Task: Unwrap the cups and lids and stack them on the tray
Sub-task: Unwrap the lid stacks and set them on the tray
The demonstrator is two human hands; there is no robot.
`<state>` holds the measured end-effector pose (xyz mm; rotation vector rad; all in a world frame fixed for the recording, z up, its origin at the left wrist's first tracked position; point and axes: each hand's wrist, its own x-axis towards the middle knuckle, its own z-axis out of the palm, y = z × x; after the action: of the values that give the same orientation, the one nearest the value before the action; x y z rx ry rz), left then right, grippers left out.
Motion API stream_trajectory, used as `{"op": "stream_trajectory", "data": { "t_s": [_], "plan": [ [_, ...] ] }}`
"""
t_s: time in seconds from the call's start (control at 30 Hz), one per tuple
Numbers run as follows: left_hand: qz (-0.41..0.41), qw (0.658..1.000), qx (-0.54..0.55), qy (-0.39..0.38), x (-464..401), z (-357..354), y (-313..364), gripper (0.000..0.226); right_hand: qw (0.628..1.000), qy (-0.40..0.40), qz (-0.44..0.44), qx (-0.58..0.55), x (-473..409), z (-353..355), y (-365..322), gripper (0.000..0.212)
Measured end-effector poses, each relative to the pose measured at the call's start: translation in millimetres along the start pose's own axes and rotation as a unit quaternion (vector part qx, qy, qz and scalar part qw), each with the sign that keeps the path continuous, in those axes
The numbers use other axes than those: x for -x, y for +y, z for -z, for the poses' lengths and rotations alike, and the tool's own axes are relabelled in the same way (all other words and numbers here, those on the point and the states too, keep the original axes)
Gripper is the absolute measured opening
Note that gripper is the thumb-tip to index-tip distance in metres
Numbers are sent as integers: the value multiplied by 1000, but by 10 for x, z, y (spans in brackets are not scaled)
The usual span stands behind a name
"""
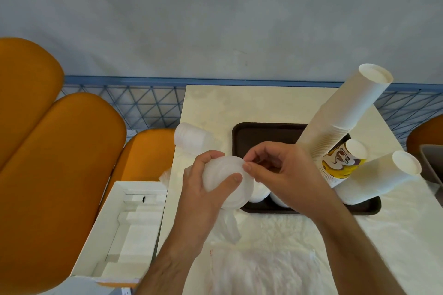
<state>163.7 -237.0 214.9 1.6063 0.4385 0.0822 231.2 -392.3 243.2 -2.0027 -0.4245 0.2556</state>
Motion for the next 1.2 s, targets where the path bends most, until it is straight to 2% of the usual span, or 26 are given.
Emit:
{"op": "stream_trajectory", "data": {
  "t_s": [0.1,0.2,0.33,0.4,0.5,0.57,0.63,0.7,0.77,0.8,0.83,0.9,0.97,1.0,1.1,1.2],
  "plan": [
    [2,1000,5,-8,25,-9,6,49,998,25,17,52,50,-17,-4,4],
    [13,1000,22,-9,35,-7,24,47,997,42,22,58,74,-37,-11,6],
    [25,998,49,-11,48,13,36,48,998,51,-8,-28,53,-37,8,13],
    [30,998,50,-10,44,24,47,48,994,27,-38,-99,43,-34,-1,11],
    [30,999,27,-9,22,39,39,56,991,-60,-62,-105,38,-25,4,30],
    [37,998,38,-18,13,55,34,55,985,-74,-77,-134,25,-37,45,30],
    [41,997,50,-30,6,80,28,52,962,-66,-121,-235,-10,-65,148,29],
    [37,998,51,-24,-5,107,-3,45,920,-52,-161,-353,-82,-58,255,31],
    [36,997,60,-16,-28,132,-46,43,901,-5,-167,-401,-237,27,408,25],
    [37,997,69,-14,-39,143,-65,44,907,28,-165,-387,-342,81,514,21],
    [37,996,75,-10,-50,155,-81,44,929,66,-163,-327,-460,135,644,16],
    [37,997,70,-1,-73,173,-114,46,976,136,-156,-71,-701,217,992,16],
    [37,997,61,7,-87,197,-156,47,967,135,-140,165,-891,238,1362,27],
    [39,997,62,8,-99,207,-181,47,956,118,-143,226,-970,233,1523,30],
    [49,996,70,7,-112,228,-235,47,934,58,-152,319,-1081,190,1865,31],
    [54,997,59,15,-126,239,-262,47,917,7,-170,361,-1099,168,1998,33]
  ]
}}
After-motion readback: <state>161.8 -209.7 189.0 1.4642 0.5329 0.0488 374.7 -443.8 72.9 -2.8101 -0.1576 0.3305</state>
